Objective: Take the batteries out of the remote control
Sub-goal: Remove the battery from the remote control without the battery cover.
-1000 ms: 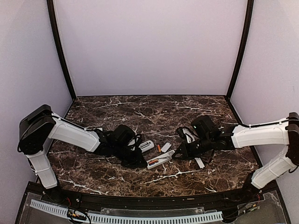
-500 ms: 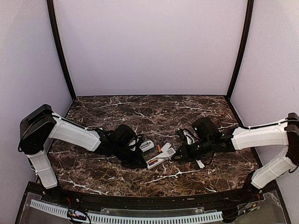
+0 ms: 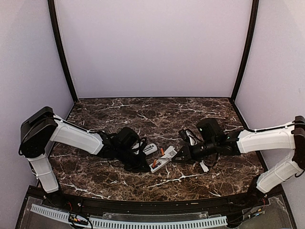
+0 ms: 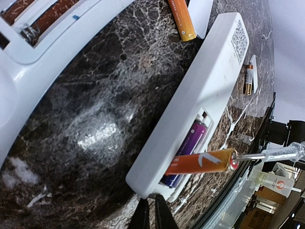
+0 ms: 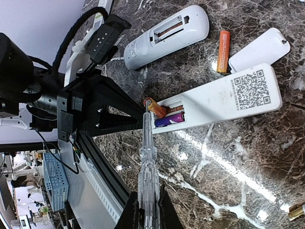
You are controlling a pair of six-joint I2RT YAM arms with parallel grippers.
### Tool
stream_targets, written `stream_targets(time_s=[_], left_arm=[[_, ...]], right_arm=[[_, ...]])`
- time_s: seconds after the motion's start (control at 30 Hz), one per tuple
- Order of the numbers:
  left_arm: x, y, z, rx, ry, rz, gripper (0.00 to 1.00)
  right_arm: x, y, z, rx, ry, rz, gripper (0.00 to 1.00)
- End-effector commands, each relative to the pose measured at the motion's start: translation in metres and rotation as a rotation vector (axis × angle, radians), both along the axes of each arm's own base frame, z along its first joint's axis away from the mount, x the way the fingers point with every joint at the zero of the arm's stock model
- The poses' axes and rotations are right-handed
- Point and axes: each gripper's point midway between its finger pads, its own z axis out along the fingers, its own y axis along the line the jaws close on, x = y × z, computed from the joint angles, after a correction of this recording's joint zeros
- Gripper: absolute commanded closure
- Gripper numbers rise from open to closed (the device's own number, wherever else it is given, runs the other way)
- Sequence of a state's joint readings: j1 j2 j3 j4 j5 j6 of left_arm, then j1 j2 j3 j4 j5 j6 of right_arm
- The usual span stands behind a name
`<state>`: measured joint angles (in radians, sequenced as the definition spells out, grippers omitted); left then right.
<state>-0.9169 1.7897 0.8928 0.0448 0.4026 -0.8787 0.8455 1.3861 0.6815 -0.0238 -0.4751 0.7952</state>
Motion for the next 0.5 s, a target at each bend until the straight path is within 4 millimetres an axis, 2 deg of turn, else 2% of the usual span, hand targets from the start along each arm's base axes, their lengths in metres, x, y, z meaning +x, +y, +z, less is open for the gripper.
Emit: stream_targets(time_s=[0.0, 0.27, 0.47], left_arm=[[0.0045, 0.0063, -0.0091, 0.05, -0.013, 0.014, 0.94], [0.0047, 0.0067, -0.0091, 0.051, -0.014, 0.014, 0.94], [0.0061, 0.0071, -0.0064, 0.05, -0.023, 0.018, 0.94]], right_arm=[[-0.0094, 0.0057, 0.0081, 0.041, 0.01, 0.04, 1.0], [-0.0086, 0.0048, 0.006, 0.034, 0.013, 0.031, 1.0], [-0.0033, 0.0117, 0.0066, 0.047, -0.004, 0.039, 1.0]])
